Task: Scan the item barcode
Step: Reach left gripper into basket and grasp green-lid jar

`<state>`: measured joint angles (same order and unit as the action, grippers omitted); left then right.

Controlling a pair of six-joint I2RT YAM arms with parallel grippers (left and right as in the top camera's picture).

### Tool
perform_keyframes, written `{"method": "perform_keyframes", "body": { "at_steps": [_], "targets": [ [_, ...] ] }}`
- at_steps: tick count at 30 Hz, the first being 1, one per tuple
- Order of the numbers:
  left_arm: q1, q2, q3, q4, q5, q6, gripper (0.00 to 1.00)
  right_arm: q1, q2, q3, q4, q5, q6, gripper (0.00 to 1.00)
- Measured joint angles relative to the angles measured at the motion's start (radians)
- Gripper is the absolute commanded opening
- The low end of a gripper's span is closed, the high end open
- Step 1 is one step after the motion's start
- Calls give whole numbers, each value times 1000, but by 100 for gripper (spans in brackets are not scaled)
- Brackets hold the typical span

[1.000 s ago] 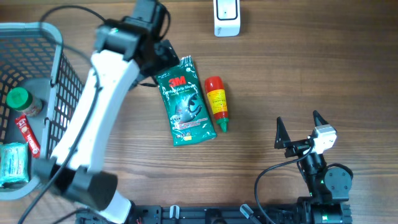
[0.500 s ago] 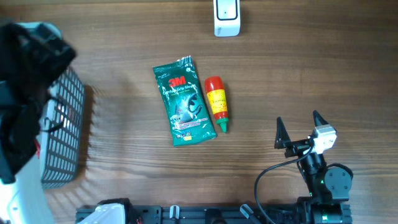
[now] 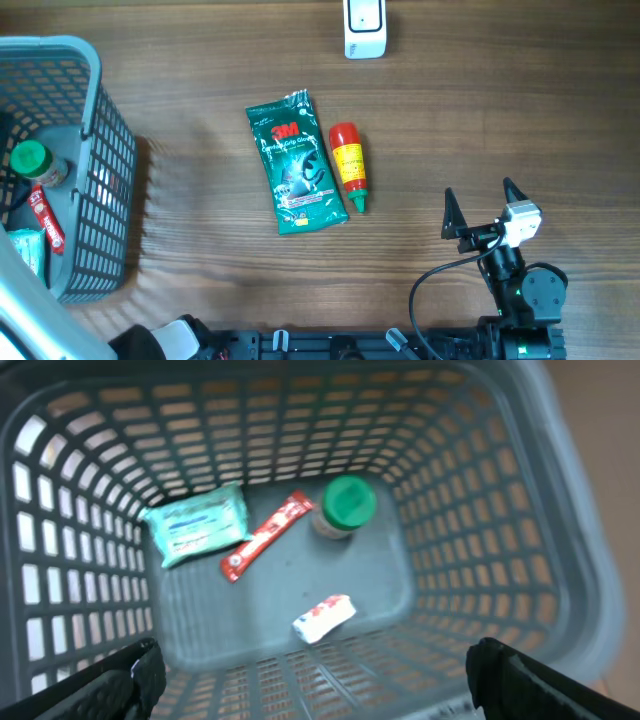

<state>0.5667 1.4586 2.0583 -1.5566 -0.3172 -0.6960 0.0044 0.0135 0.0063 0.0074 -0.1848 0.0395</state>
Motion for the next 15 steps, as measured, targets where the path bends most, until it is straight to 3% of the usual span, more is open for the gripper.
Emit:
{"method": "perform_keyframes", "body": {
  "at_steps": [15],
  "targets": [
    [39,255,0,8,0,-60,100,0,0,0,0,0,0,100]
  ]
}}
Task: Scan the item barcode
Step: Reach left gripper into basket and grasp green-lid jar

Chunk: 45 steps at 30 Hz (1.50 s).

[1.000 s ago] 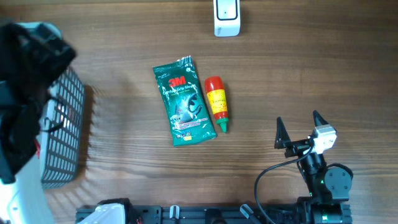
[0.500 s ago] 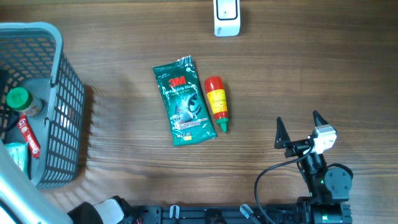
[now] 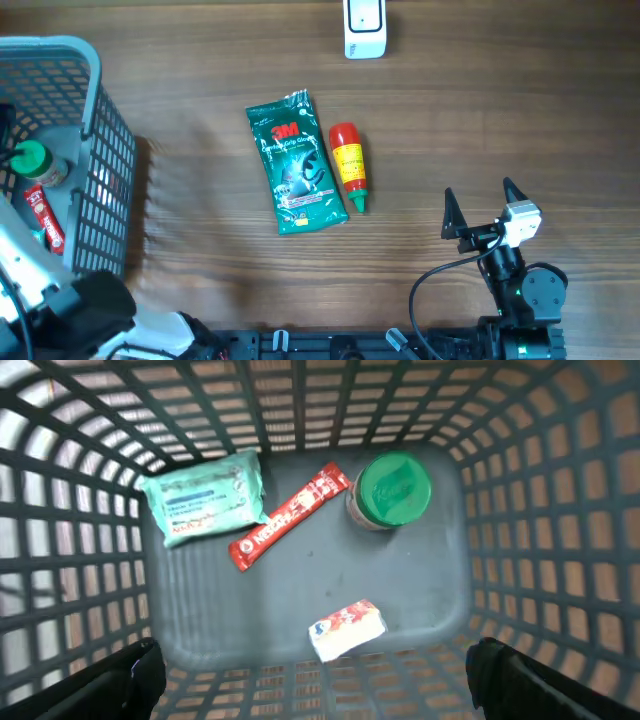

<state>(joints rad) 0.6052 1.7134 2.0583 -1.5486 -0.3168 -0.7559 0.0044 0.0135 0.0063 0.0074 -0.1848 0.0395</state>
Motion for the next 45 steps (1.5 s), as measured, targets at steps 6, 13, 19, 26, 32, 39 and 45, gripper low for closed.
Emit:
{"method": "perform_keyframes", "body": {
  "at_steps": [6,13,19,26,32,39,45],
  "targets": [
    [0,86,-44,55,0,-132,100,0,0,0,0,0,0,100],
    [2,94,-195,241,0,-283,100,0,0,0,0,0,0,100],
    [32,96,-324,410,-1,-305,100,0,0,0,0,0,0,100],
    [37,99,-399,593,0,-256,100,0,0,0,0,0,0,100],
    [37,146,-401,650,0,-233,100,0,0,0,0,0,0,100],
    [37,270,-401,695,16,-229,100,0,0,0,0,0,0,100],
    [37,326,-401,740,31,-229,100,0,0,0,0,0,0,100]
  ]
}}
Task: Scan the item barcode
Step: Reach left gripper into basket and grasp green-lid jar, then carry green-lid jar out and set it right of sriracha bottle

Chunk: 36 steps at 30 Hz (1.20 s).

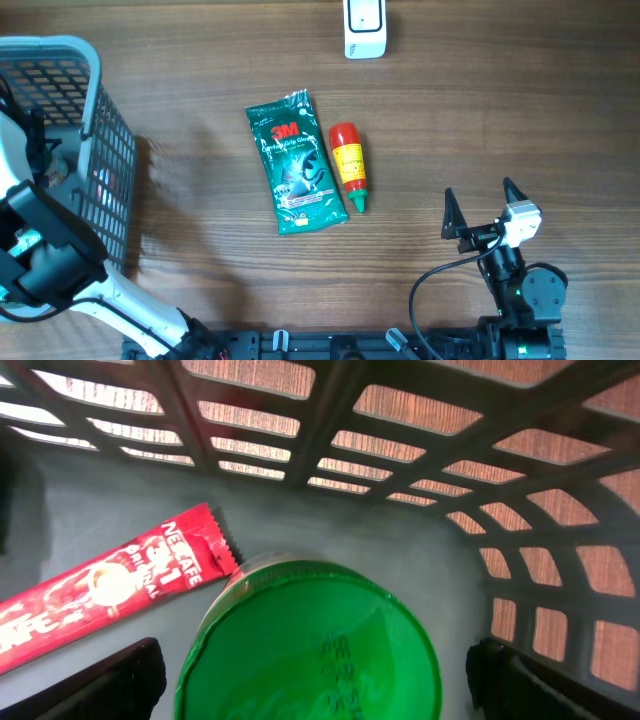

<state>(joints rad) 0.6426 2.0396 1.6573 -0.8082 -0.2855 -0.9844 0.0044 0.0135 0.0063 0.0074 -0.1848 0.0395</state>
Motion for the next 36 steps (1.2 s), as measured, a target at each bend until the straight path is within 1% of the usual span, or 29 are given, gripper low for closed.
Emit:
{"method": "perform_keyframes", "body": {
  "at_steps": [5,6,9,10,15,23,24,27,32,36],
  "targets": [
    [0,34,0,24,1,0,100,0,0,0,0,0,0,100],
    [0,43,0,27,5,0,98,0,0,0,0,0,0,100],
    [0,76,0,27,33,3,75,0,0,0,0,0,0,100],
    [0,78,-2,27,46,7,70,0,0,0,0,0,0,99],
    [-1,77,-1,19,56,14,58,0,0,0,0,0,0,100],
    [-1,64,0,-60,68,77,62,0,0,0,0,0,0,100],
    [-1,57,-3,-75,74,85,64,0,0,0,0,0,0,100],
    [-1,10,-14,-105,87,93,65,0,0,0,0,0,0,100],
    [-1,-193,-17,-135,125,101,63,0,0,0,0,0,0,100],
    [-1,-410,-17,-139,230,101,64,0,0,0,0,0,0,100]
  ]
}}
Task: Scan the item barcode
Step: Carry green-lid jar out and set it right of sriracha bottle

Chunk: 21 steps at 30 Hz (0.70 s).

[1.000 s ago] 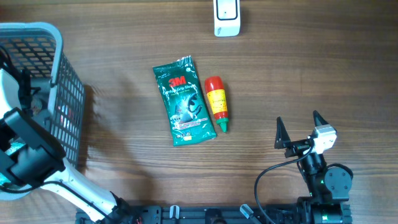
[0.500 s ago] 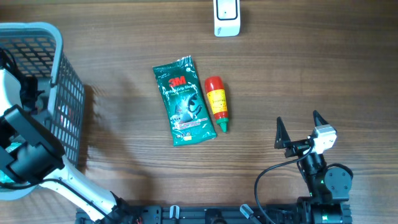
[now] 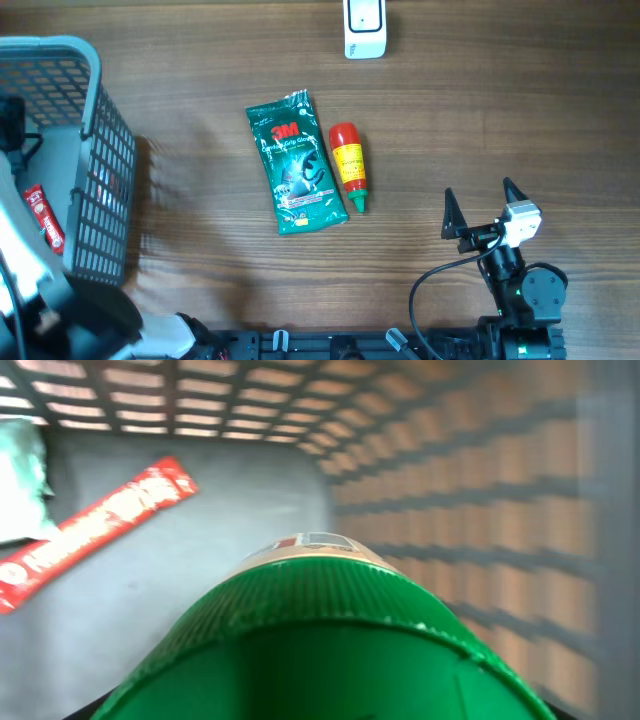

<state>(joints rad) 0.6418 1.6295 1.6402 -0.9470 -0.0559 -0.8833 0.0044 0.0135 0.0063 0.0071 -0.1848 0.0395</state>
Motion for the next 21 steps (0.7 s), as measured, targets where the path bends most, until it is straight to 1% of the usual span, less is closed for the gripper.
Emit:
{"method": "perform_keyframes", "body": {
  "at_steps": [3,7,9,10,11,12,13,16,19,21],
  "targets": [
    [1,-116,0,-1,118,0,63,0,0,0,0,0,0,100],
    [-3,-266,0,0,325,0,64,0,0,0,0,0,0,100],
    [-36,-336,0,0,424,0,64,0,0,0,0,0,0,100],
    [-69,-357,0,0,450,0,64,0,0,0,0,0,0,100],
    [-143,-378,0,1,486,0,64,0,0,0,0,0,0,100],
    [-174,-383,0,1,500,0,64,0,0,0,0,0,0,100],
    [-236,-383,0,4,506,0,64,0,0,0,0,0,0,100],
    [-455,-365,0,33,518,0,64,0,0,0,0,3,0,100],
    [-661,-316,0,67,475,10,66,0,0,0,0,3,0,100],
    [-814,-259,0,98,423,39,66,0,0,0,0,3,0,100]
  ]
}}
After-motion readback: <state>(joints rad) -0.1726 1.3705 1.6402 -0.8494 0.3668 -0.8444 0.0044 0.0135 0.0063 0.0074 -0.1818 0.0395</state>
